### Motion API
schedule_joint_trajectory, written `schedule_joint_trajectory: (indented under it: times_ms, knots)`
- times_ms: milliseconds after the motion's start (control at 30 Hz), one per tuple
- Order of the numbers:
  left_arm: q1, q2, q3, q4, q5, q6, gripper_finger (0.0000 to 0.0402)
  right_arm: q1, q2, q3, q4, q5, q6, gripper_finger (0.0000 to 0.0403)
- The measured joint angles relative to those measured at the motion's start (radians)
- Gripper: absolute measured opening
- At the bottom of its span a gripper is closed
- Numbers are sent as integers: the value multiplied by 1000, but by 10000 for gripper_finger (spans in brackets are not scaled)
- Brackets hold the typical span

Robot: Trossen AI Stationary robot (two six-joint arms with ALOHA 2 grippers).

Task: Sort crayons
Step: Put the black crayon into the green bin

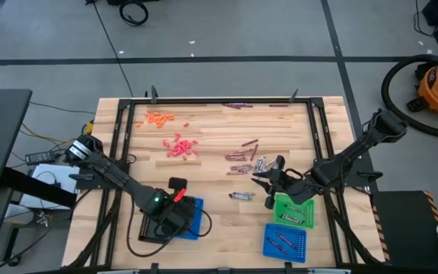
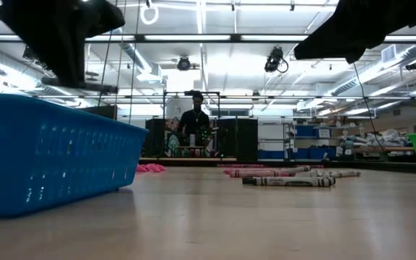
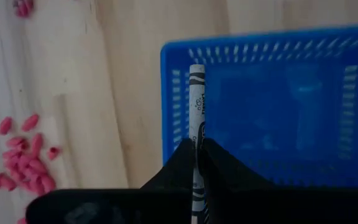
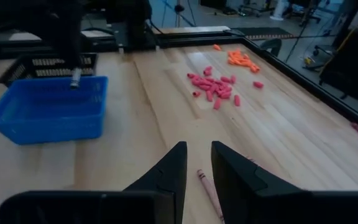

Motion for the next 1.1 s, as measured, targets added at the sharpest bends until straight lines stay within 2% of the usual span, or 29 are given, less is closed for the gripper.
schedule_joint_trajectory:
  times_ms: [133, 267, 433, 567, 667, 933, 1100]
  knots:
    - [6, -10, 12, -1, 20, -11, 16, -11, 0, 0, -10, -32, -2, 83]
    - [61, -13, 44, 58, 29, -4, 16, -10, -15, 0, -32, -47, -7, 83]
    - [120, -11, 43, 105, 43, 51, 16, -9, -80, 0, -144, -37, 50, 83]
    - [135, -11, 43, 35, 62, 85, 16, 7, -99, 0, -208, -23, 84, 83]
    - [146, -11, 28, 10, 94, 51, 16, 18, -99, -1, -216, -19, 99, 82]
    - [108, -11, -1, -22, 105, 45, 16, 54, -98, -1, -217, 21, 97, 74]
    - [95, -11, -47, 18, 122, 10, 16, 54, -98, -1, -215, 15, 98, 73]
